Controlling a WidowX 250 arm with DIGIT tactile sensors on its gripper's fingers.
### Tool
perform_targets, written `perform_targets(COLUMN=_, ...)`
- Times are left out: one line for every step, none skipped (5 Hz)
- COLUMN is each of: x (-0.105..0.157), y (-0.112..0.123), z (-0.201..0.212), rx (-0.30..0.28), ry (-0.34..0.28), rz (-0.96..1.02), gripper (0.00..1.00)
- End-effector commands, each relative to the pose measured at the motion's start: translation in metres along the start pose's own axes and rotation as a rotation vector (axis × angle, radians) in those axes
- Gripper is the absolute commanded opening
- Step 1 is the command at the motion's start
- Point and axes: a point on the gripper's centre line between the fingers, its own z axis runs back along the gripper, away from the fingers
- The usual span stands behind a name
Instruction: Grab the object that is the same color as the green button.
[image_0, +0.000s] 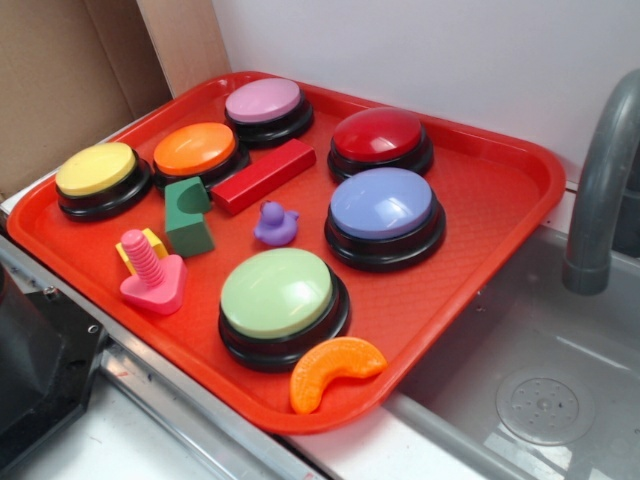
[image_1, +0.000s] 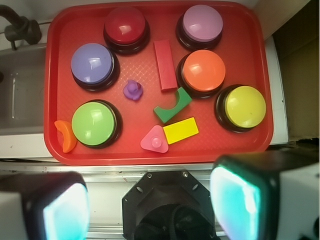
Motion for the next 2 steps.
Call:
perform_targets(x=0.0, y=0.0, z=0.0, rx=0.0, ry=0.0, rz=0.0, gripper=1.0)
perform_targets(x=0.005, y=0.005, z=-0.016, rx=-0.028, ry=-0.049, rz=0.127, gripper=1.0)
